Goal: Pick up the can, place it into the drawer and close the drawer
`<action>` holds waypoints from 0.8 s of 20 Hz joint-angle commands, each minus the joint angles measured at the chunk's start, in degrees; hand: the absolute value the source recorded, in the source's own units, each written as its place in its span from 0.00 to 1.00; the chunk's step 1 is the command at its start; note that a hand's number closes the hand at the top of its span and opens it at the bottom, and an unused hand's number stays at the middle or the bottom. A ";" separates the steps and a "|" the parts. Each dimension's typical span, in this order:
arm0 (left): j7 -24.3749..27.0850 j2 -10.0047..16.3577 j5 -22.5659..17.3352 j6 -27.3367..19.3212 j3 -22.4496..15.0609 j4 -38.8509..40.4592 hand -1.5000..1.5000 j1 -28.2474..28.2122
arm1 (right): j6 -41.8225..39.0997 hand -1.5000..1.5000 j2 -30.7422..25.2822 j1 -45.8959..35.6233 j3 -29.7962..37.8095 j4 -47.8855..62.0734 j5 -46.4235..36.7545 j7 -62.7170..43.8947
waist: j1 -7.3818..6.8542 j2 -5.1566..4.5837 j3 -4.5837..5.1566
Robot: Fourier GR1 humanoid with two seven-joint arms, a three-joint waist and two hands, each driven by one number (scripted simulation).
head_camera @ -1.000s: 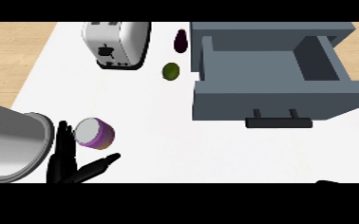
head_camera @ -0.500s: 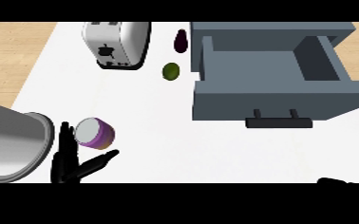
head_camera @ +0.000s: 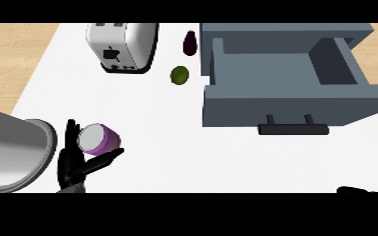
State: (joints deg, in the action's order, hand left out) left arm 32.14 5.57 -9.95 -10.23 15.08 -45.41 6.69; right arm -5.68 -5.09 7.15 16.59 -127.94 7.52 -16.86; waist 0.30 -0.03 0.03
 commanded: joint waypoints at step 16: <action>5.65 2.80 -1.91 12.06 -0.89 13.42 1.00 11.84 | -0.78 0.00 -1.87 -2.45 4.09 1.03 0.76 -0.11 | -0.06 0.02 -0.02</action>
State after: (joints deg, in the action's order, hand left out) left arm 37.82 7.51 -10.90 -0.45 14.22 -31.68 18.28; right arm -6.18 -5.40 6.08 18.16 -128.37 7.30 -17.30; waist 0.33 -0.01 0.00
